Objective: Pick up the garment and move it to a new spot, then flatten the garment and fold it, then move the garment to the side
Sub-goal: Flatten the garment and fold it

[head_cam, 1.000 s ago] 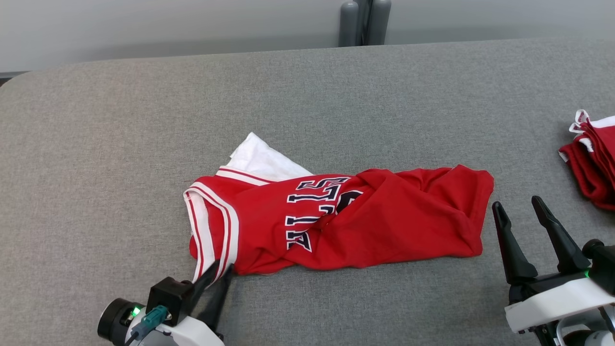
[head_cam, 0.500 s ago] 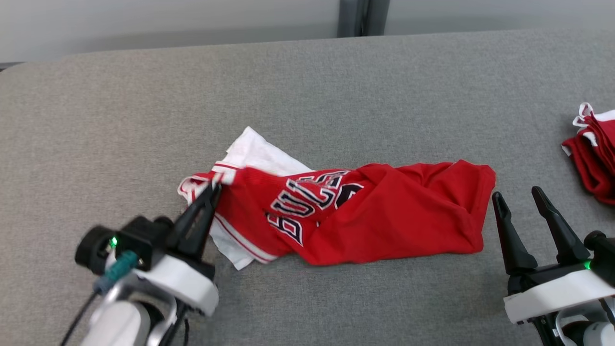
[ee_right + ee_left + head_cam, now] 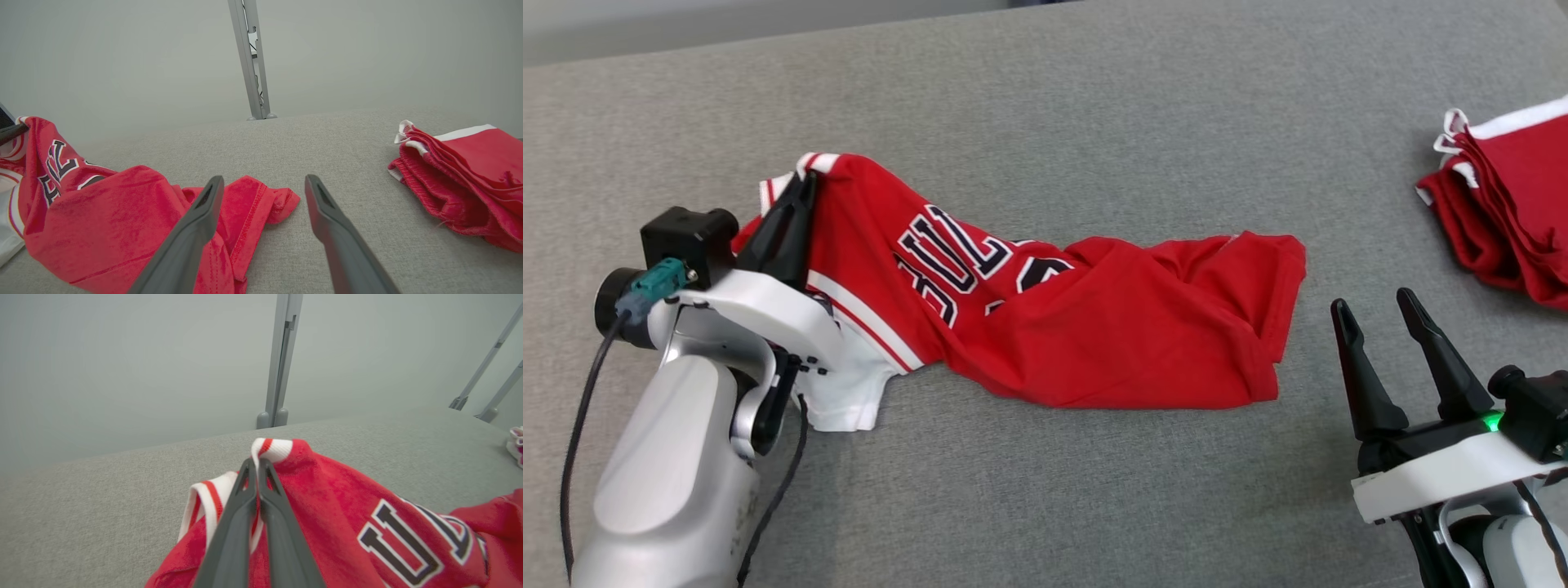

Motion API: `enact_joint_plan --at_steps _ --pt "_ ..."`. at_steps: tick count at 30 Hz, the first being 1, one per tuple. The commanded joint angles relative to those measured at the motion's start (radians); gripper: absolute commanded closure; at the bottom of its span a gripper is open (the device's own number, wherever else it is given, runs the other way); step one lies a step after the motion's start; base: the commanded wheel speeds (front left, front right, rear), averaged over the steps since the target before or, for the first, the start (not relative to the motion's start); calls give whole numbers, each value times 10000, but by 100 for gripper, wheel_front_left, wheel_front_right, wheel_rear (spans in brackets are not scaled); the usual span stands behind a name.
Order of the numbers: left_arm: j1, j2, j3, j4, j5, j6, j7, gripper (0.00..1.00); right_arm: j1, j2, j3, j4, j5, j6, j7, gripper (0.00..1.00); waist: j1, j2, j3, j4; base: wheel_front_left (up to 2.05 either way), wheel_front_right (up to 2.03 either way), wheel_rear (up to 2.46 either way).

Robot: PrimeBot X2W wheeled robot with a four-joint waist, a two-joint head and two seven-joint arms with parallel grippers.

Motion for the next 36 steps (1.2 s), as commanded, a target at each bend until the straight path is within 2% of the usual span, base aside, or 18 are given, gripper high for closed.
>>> enact_joint_plan --at_steps 1,3,4,5,6,11,15,21,27,36 --pt "-314 40 91 416 -62 -50 -88 100 -147 -27 24 80 69 2 -123 0 0 0 159 -208 0 0 0" --pt "-650 -21 136 1182 -137 -95 -243 100 -228 -44 74 172 103 2 -187 0 0 0 190 -298 0 0 0" --pt "-787 -53 124 1529 -171 -130 -306 86 -256 -58 102 219 97 2 -222 0 0 0 198 -323 0 0 0" --pt "-905 -68 105 1827 -186 -189 -402 47 -282 -69 124 266 108 2 -241 0 0 0 200 -343 0 0 0" --pt "-994 -91 87 2068 -186 -194 -519 0 -302 -81 134 312 123 2 -269 0 0 0 195 -352 0 0 0" --pt "-920 -290 36 2793 -223 -188 -1107 0 -224 -115 66 482 82 2 -347 0 0 0 50 -188 0 0 0" --pt "-372 -482 78 2646 -241 14 -1727 0 -137 -169 11 561 -9 2 -320 0 0 0 -197 68 0 0 0" --pt "957 -620 494 1360 -273 599 -2168 0 55 -341 5 591 -140 2 -177 0 0 0 -634 489 0 0 0" --pt "2590 -487 1005 -387 -93 1258 -2237 0 295 -454 37 649 -247 2 -13 0 0 0 -1169 859 0 0 0" --pt "4448 -32 1221 -1941 262 1761 -2131 0 646 -495 167 743 -427 2 99 0 0 0 -1992 1197 0 0 0"
